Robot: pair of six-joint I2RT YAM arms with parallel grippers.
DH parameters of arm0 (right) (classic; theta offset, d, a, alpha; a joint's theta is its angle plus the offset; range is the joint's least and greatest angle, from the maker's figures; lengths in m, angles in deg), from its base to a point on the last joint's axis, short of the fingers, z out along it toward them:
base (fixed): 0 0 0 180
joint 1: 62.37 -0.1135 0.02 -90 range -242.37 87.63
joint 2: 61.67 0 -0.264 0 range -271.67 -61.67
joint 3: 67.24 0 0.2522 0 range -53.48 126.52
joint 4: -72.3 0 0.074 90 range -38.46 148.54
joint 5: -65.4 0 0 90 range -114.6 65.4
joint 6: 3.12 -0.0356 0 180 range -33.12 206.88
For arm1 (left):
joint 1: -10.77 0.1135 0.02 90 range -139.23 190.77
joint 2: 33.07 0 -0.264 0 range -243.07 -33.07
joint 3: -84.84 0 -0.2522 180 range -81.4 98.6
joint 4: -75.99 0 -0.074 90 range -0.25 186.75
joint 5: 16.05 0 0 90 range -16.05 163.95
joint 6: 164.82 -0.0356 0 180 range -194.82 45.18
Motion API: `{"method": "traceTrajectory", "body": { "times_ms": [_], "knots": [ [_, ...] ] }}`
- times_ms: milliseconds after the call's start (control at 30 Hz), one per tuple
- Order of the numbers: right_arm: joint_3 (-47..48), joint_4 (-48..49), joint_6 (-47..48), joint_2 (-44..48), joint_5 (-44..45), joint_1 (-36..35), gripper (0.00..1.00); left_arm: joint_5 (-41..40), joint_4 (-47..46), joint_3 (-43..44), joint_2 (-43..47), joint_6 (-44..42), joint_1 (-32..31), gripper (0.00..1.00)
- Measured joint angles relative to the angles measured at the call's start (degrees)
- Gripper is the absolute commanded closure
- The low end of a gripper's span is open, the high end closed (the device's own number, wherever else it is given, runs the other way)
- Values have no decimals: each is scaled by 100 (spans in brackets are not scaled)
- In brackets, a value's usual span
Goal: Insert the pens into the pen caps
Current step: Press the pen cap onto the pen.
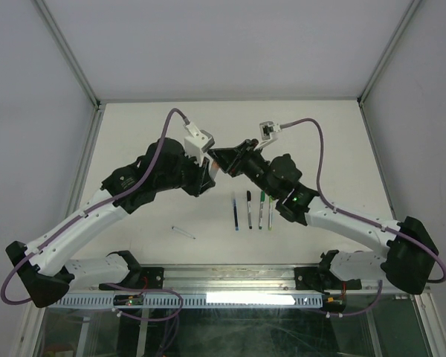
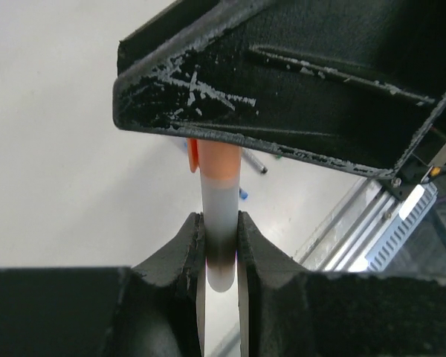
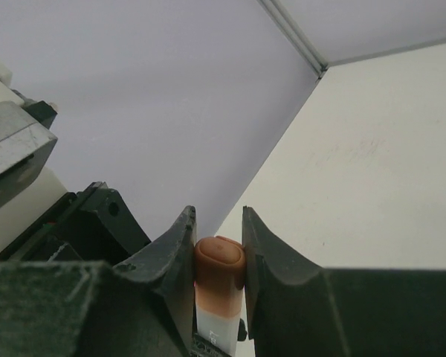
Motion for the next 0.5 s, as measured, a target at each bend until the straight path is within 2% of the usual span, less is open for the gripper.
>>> {"method": "traceTrajectory", "body": {
  "times_ms": [233,367,500],
  "knots": [
    [-433,363,-409,-254,258,-531,100,-20,1460,227,-74,-44,-7,100],
    [-476,376,-525,-221,413,-581,100,9,1478,234,-81,-85,-11,100],
    [-282,-44,-444,33,544,-503,100,63,1110,234,-81,-125,-13,100]
  ]
}}
